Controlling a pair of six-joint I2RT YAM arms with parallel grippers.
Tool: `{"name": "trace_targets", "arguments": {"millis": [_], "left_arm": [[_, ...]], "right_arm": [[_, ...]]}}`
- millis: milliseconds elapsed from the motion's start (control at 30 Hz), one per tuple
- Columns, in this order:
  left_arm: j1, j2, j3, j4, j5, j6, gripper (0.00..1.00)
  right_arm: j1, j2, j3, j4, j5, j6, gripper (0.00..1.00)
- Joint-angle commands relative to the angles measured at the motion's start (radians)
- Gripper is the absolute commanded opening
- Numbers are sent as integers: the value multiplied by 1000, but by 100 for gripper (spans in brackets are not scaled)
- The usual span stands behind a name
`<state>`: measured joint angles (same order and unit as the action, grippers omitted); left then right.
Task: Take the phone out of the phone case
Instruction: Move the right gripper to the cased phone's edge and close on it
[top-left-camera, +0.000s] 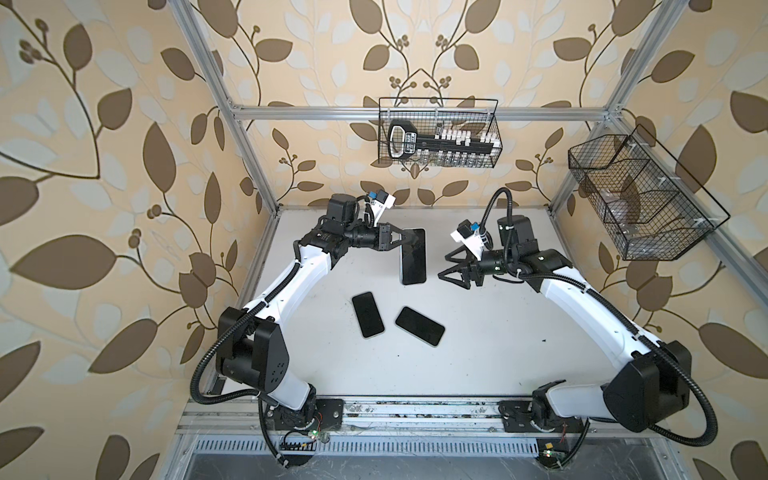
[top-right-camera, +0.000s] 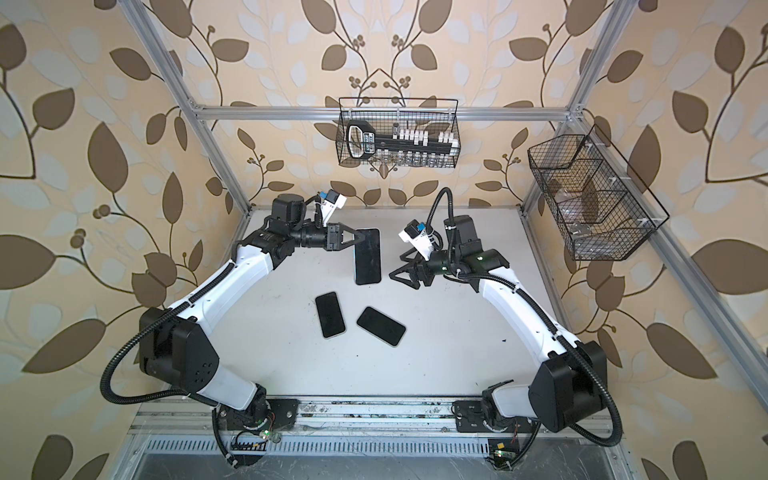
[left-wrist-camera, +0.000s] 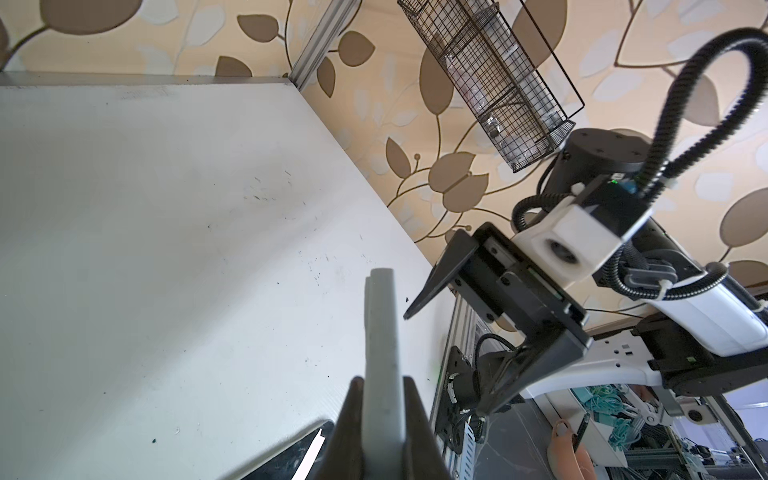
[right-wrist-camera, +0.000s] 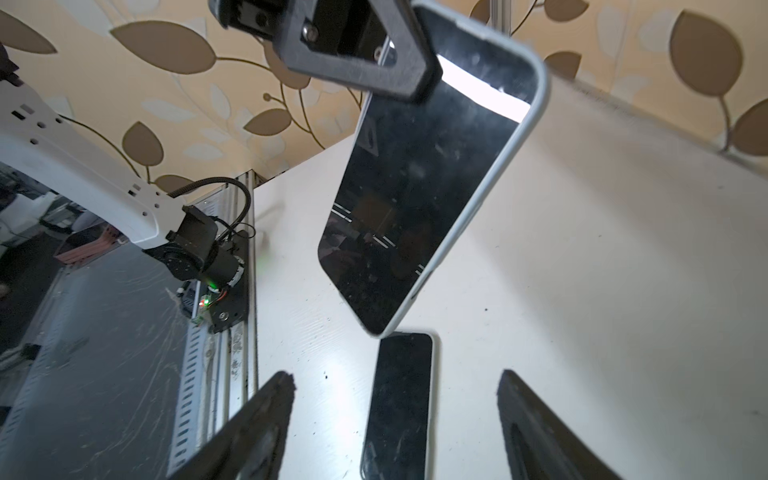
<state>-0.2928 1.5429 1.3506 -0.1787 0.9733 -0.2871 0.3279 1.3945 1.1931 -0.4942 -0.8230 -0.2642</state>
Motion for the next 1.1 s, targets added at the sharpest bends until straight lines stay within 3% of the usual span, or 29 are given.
{"name": "trace_targets", "arguments": {"millis": [0, 367, 1067], "left_arm": [[6, -31, 46, 145, 68, -11, 0], [4, -41, 23, 193, 95, -48, 0], [-11, -58, -7, 232, 100, -89, 0]], "right_arm": [[21, 50, 36, -115, -45, -108, 71], [80, 161, 104, -110, -57, -127, 58], [106, 243, 180, -157, -130, -151, 39]]}}
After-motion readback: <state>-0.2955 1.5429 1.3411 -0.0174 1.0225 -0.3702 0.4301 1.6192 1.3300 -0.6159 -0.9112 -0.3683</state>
